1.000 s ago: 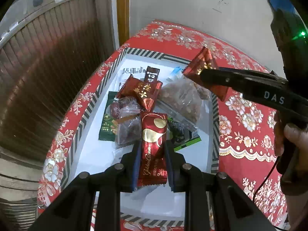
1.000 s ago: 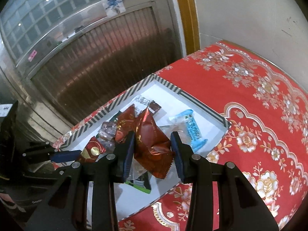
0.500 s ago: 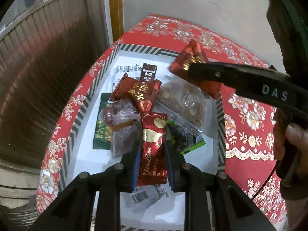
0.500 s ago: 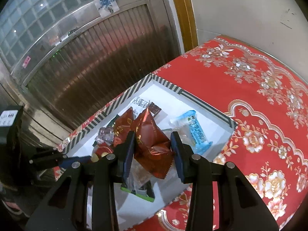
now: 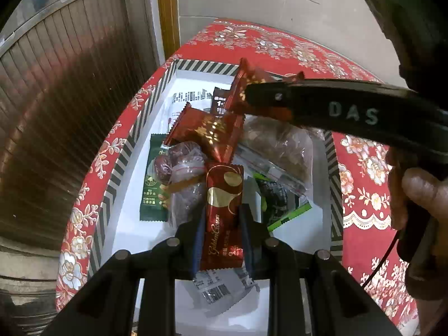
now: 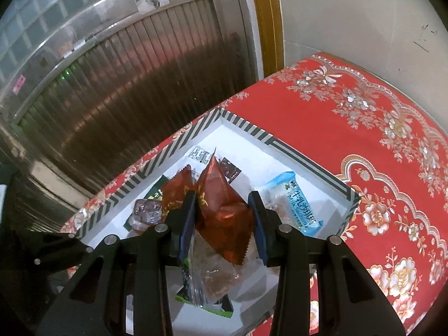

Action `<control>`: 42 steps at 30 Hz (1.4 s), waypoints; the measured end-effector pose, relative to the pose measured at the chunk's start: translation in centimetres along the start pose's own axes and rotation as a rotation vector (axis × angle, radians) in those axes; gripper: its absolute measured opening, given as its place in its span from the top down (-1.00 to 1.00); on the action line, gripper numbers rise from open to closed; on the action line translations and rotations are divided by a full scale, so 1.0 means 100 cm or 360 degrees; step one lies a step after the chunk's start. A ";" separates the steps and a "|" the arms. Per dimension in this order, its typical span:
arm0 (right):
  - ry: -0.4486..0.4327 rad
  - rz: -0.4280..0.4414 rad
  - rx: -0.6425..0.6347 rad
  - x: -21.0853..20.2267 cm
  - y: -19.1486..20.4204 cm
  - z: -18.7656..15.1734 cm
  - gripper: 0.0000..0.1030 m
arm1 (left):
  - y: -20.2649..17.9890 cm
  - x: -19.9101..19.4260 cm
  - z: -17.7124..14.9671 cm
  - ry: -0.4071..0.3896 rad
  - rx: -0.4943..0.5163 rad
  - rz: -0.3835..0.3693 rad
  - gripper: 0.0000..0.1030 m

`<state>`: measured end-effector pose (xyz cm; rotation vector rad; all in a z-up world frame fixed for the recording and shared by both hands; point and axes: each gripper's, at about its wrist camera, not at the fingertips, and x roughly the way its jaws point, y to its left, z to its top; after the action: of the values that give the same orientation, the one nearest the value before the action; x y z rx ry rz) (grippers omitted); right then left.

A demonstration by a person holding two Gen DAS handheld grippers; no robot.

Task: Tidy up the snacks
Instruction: 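Lower both candies into the tray and open both tools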

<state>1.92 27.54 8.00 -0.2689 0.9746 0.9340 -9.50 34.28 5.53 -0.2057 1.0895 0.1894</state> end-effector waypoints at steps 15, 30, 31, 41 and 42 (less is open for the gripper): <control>-0.0003 0.0065 0.0109 0.006 0.001 -0.004 -0.05 | -0.003 0.002 -0.003 -0.0031 0.0029 0.0016 0.11; -0.0144 0.0003 0.0144 -0.057 -0.008 -0.029 -0.06 | -0.004 -0.016 -0.010 -0.0125 0.0002 0.0115 -0.70; -0.0164 -0.0010 0.0144 -0.063 -0.008 -0.034 -0.06 | -0.005 -0.018 -0.011 -0.0133 0.0000 0.0131 -0.72; -0.0307 -0.0134 0.0200 -0.101 -0.012 -0.078 -0.25 | -0.004 -0.037 -0.009 -0.0227 -0.0072 0.0278 -0.85; -0.0333 -0.0140 0.0226 -0.105 -0.014 -0.082 -0.30 | -0.005 -0.039 -0.008 -0.0238 -0.0065 0.0296 -0.85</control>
<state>-4.17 16.12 11.54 -0.0909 0.8249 0.7916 -11.82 33.41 8.67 -0.1247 0.9563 0.3882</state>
